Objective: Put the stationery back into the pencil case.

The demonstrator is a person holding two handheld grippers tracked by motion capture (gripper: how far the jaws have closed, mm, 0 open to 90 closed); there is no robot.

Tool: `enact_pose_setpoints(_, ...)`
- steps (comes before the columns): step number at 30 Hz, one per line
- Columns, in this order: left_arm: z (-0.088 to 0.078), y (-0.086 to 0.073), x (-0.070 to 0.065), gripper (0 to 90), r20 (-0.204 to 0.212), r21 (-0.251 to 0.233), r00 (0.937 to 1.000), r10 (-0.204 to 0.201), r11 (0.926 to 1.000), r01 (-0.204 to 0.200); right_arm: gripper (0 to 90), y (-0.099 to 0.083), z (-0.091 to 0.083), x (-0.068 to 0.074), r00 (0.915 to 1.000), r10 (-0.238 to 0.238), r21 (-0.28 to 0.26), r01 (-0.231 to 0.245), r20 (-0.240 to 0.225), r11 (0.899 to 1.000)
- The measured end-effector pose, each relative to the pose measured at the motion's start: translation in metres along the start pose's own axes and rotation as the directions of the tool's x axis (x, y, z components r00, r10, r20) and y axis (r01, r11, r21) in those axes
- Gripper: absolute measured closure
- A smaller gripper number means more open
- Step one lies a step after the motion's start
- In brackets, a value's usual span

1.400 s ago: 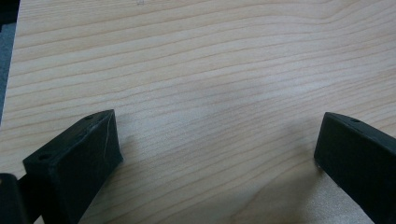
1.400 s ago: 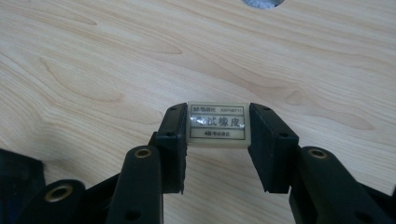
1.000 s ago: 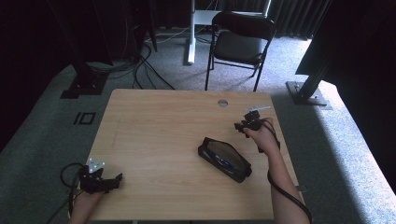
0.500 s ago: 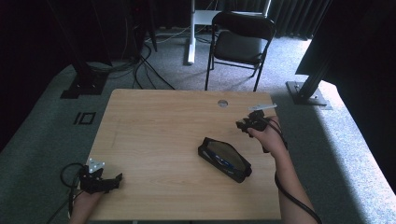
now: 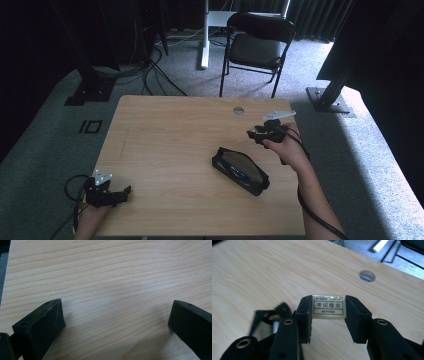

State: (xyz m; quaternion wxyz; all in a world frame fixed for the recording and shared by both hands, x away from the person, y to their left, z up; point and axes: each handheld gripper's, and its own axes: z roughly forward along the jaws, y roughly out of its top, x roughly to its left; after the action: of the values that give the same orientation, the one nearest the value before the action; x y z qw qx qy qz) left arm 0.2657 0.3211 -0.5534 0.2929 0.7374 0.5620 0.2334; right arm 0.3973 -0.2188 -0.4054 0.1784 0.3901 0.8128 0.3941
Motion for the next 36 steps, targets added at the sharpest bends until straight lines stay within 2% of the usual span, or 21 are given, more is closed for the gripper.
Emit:
enact_pose_setpoints(6, 0.0, 0.0, 0.0, 0.6, 0.0, 0.0, 1.0, 0.001, 1.0, -0.001, 59.0, 0.004, -0.006, 0.009, 0.9984, -0.032, -0.025, 0.031, -0.046, 0.999)
enact_pose_setpoints(13, 0.0, 0.0, 0.0, 0.6, 0.0, -0.001, 1.0, -0.001, 1.0, 0.001, 59.0, 0.006, -0.008, 0.024, 0.9936, -0.083, -0.017, 0.082, -0.076, 0.997)
enact_pose_setpoints(22, 0.0, 0.0, 0.0, 0.6, 0.0, -0.001, 1.0, 0.001, 1.0, -0.001, 59.0, 0.001, -0.006, 0.042, 0.9807, -0.124, -0.016, 0.123, -0.151, 0.992)
enact_pose_setpoints(25, 0.0, 0.0, 0.0, 0.6, -0.001, -0.001, 1.0, 0.001, 1.0, -0.001, 59.0, -0.003, -0.003, 0.047, 0.9772, -0.131, -0.006, 0.131, -0.167, 0.991)
enact_pose_setpoints(36, 0.0, 0.0, 0.0, 0.6, 0.0, 0.0, 1.0, 0.001, 1.0, -0.001, 59.0, -0.021, 0.016, 0.052, 0.9766, -0.131, 0.073, 0.145, -0.171, 0.987)
